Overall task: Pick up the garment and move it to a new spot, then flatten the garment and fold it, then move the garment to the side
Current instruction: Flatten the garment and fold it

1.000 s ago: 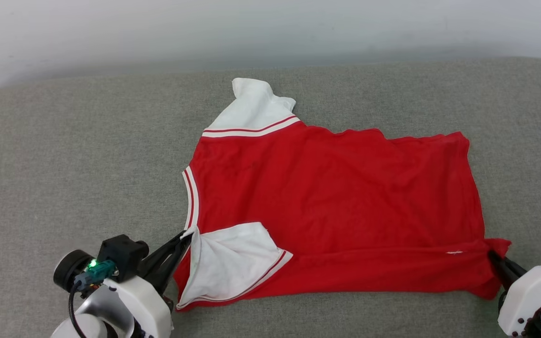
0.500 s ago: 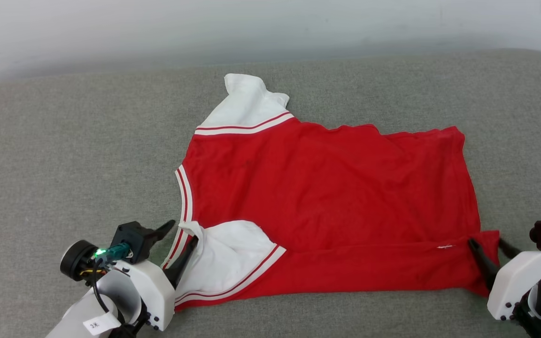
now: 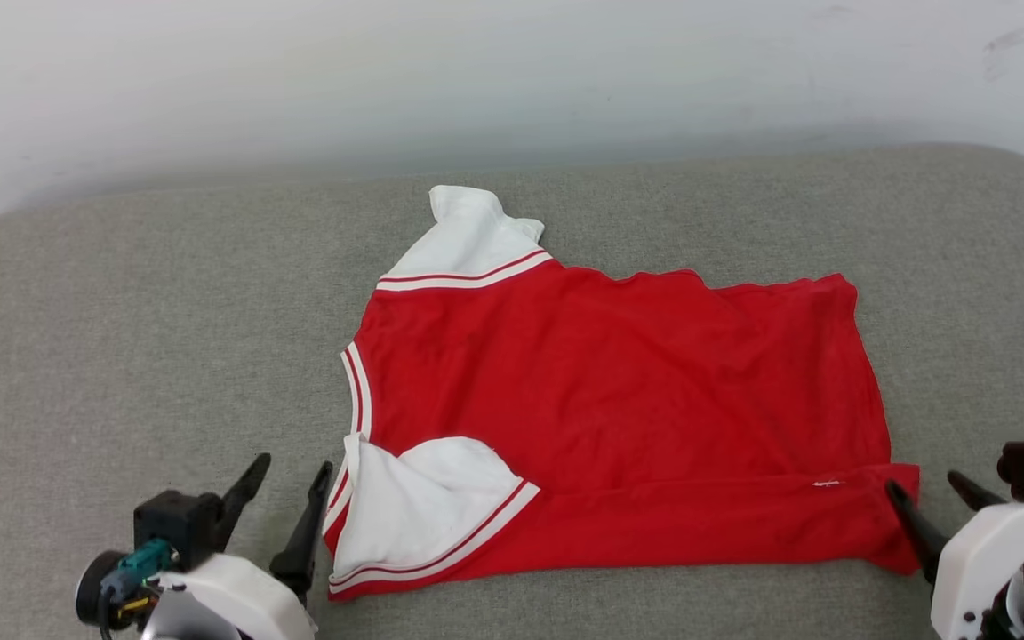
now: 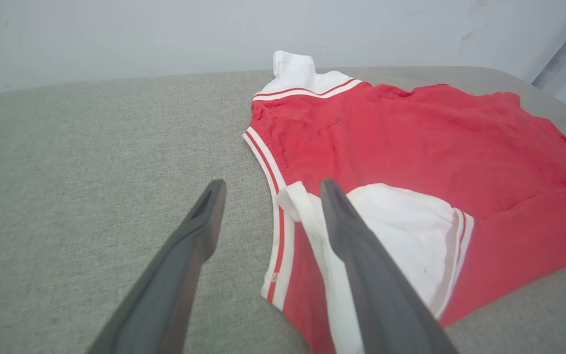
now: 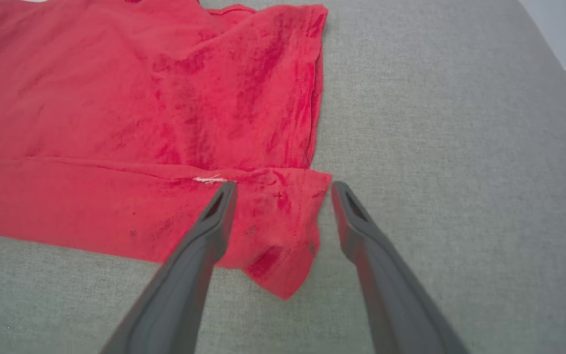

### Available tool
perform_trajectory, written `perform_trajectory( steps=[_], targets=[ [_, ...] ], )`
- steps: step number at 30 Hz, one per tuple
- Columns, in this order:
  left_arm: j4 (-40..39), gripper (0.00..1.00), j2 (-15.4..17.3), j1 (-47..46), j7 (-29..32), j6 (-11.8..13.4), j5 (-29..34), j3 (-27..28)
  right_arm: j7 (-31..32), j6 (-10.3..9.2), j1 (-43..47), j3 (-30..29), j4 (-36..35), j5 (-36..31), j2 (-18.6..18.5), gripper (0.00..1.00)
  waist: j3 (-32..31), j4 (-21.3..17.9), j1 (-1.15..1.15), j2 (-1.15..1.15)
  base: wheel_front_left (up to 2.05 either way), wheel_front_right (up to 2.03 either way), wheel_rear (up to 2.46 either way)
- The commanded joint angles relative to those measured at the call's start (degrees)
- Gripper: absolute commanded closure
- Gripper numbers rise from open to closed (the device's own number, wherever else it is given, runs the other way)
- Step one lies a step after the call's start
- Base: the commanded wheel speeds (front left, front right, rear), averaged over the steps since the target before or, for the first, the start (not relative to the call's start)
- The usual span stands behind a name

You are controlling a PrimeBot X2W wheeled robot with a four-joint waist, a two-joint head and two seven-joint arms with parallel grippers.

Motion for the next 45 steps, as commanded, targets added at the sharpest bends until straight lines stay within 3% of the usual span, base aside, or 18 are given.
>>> perform_trajectory(
  steps=[1,8,14,30,34,35,36,37,38,45],
  targets=[
    [-2.0,0.00,0.0,1.6,0.3,0.7,-0.7,0.3,1.5,-0.05,1.5,-0.9,-1.4,-0.5,1.0,0.00,-0.1,0.2,0.01,0.00,0.00,0.00,0.00],
    [-11.3,0.00,1.5,8.1,8.5,4.6,-4.1,-0.3,9.2,-0.05,6.5,-5.4,-8.9,-3.1,5.4,0.00,0.4,0.6,0.01,0.00,0.00,0.00,0.00],
    [-14.6,0.00,2.6,9.7,16.3,7.3,-5.6,-1.5,11.4,-0.05,7.8,-6.5,-12.5,-4.4,7.8,0.00,1.7,0.1,0.01,0.00,0.00,0.00,0.00],
    [-8.4,0.00,3.5,6.4,22.0,11.4,-2.9,-3.5,10.8,-0.05,6.6,-6.0,-14.2,-4.3,8.7,0.00,6.1,-1.9,0.01,0.00,0.00,0.00,0.00],
    [-5.3,0.00,3.3,6.6,25.2,11.5,-3.2,-5.1,10.6,-0.05,6.2,-5.9,-14.3,-4.5,8.2,0.00,6.9,-2.0,0.01,0.00,0.00,0.00,0.00],
    [-4.6,0.10,3.2,6.9,26.3,11.2,-3.4,-5.7,10.5,-0.05,6.1,-5.8,-14.3,-4.6,8.2,0.00,7.0,-2.0,0.01,0.00,0.00,0.00,0.00],
    [-4.6,0.10,3.2,6.9,26.3,11.2,-3.4,-5.7,10.5,-0.05,6.1,-5.8,-14.3,-4.6,8.2,0.00,7.0,-2.0,0.01,0.00,0.00,0.00,0.00],
    [-4.0,0.62,3.2,7.0,27.1,10.9,-3.5,-6.5,10.4,-0.05,6.1,-5.8,-14.4,-4.8,8.0,0.00,7.0,-1.8,0.01,0.00,0.00,0.00,0.00],
    [-3.7,1.00,2.9,7.2,27.8,10.3,-3.8,-7.1,10.3,-0.05,5.9,-5.8,-14.3,-4.9,7.9,0.00,6.8,-1.7,0.01,0.00,0.00,0.00,0.00],
    [-5.1,1.00,1.6,7.1,24.7,8.7,-4.4,-6.8,11.0,-0.05,5.8,-7.3,-12.4,-6.9,6.7,0.00,4.6,0.5,0.01,0.00,0.00,0.00,0.00]
  ],
)
